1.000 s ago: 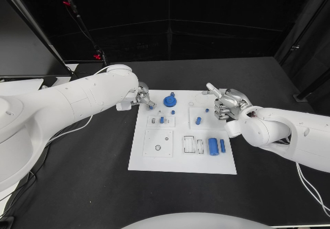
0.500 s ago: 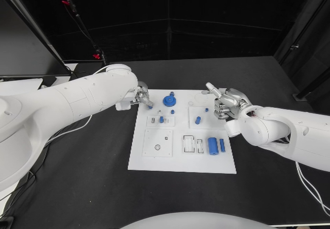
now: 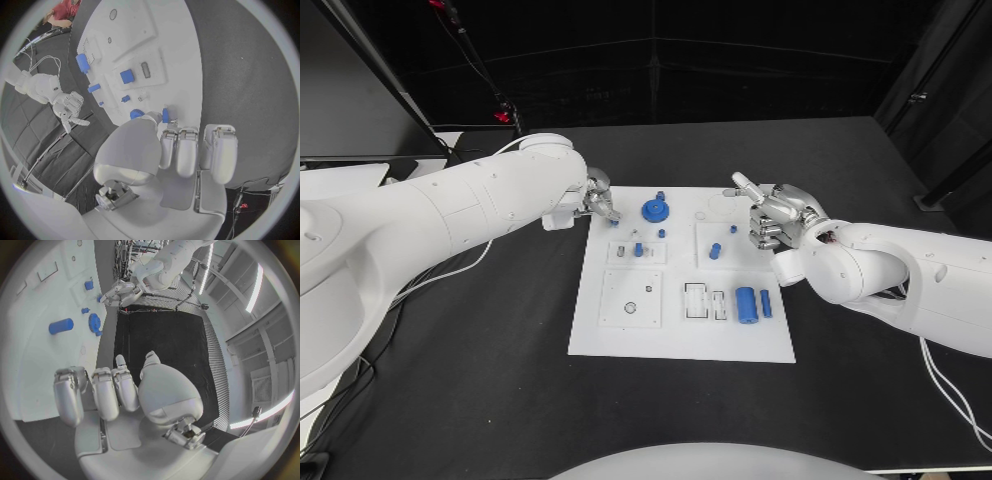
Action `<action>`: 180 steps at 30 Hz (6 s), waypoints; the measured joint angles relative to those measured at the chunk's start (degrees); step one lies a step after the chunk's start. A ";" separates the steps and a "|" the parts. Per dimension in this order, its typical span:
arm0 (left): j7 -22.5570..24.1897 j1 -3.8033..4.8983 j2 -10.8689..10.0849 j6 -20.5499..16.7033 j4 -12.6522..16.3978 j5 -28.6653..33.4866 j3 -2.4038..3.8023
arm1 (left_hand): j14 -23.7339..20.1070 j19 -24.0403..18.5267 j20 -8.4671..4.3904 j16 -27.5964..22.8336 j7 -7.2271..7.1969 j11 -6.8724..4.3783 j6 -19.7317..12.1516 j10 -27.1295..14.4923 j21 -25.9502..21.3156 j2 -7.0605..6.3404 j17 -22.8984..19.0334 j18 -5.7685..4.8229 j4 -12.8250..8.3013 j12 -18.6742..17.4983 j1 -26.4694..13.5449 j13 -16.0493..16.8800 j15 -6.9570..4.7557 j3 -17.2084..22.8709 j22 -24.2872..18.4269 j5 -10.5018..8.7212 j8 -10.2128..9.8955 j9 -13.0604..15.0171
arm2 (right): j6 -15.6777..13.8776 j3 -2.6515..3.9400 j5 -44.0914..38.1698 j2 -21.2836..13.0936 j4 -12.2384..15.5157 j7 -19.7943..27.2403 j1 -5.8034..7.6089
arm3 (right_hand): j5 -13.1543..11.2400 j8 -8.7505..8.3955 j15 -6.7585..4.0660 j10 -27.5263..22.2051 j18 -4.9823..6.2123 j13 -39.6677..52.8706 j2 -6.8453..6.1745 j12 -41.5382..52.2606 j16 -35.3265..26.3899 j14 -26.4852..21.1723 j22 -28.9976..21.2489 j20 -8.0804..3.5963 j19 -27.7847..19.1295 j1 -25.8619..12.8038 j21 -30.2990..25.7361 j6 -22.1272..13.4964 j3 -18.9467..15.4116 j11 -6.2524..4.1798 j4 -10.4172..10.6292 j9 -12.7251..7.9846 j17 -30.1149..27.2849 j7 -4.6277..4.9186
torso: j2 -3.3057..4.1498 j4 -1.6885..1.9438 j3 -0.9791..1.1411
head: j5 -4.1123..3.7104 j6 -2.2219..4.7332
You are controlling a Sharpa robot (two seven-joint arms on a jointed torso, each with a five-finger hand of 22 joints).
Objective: Assemble the parts on the task board
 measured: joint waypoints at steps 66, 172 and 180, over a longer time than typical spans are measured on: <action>-3.93 -0.02 -17.11 -11.60 28.23 4.17 -0.03 | 0.06 -0.01 0.01 0.00 0.32 0.13 0.32 -0.12 0.00 0.31 0.00 0.00 1.12 0.16 -1.11 -0.15 0.17 1.21 0.00 -0.02 -0.02 0.46 | 0.14 0.00 -0.01 -1.13 0.19 0.00 -0.34 | 0.28 0.18 0.00 0.00 0.00 0.00 0.00 0.00 0.00 0.00 0.00 0.00 0.00 0.00 0.00 0.00 0.07 0.00 -0.07 0.00 0.00 0.00 | -0.02 0.09 0.10 | 0.69 -1.15; -6.99 -0.34 -13.54 -5.67 25.70 3.88 0.48 | 0.06 -0.01 0.01 0.00 0.86 0.22 -0.07 -0.21 0.00 -0.31 0.00 0.00 -0.94 0.10 -5.02 -0.11 0.18 3.90 0.00 -1.84 0.05 0.47 | 0.29 0.00 -0.01 -1.51 0.54 0.04 -0.35 | 0.28 0.38 0.00 0.00 0.00 0.00 0.00 0.00 0.00 0.00 0.00 0.00 0.00 0.00 0.00 -0.20 0.07 0.00 -0.07 0.00 0.04 -0.20 | -0.04 0.09 0.09 | -0.19 -2.61; -7.00 -0.35 -13.32 -5.47 25.55 3.88 0.49 | 0.06 0.00 0.01 0.00 0.86 0.22 -0.08 -0.21 0.00 -0.33 0.00 0.00 -0.94 0.10 -5.04 -0.11 0.18 3.90 0.00 -1.96 0.18 0.47 | 0.32 0.00 -0.01 -1.50 0.50 0.04 -0.35 | 0.28 0.38 0.00 0.00 0.00 0.00 0.00 0.00 0.00 0.00 0.00 0.00 0.00 0.00 0.00 -0.20 0.07 0.00 -0.07 0.00 0.04 -0.20 | -0.04 0.09 0.09 | -0.84 -2.67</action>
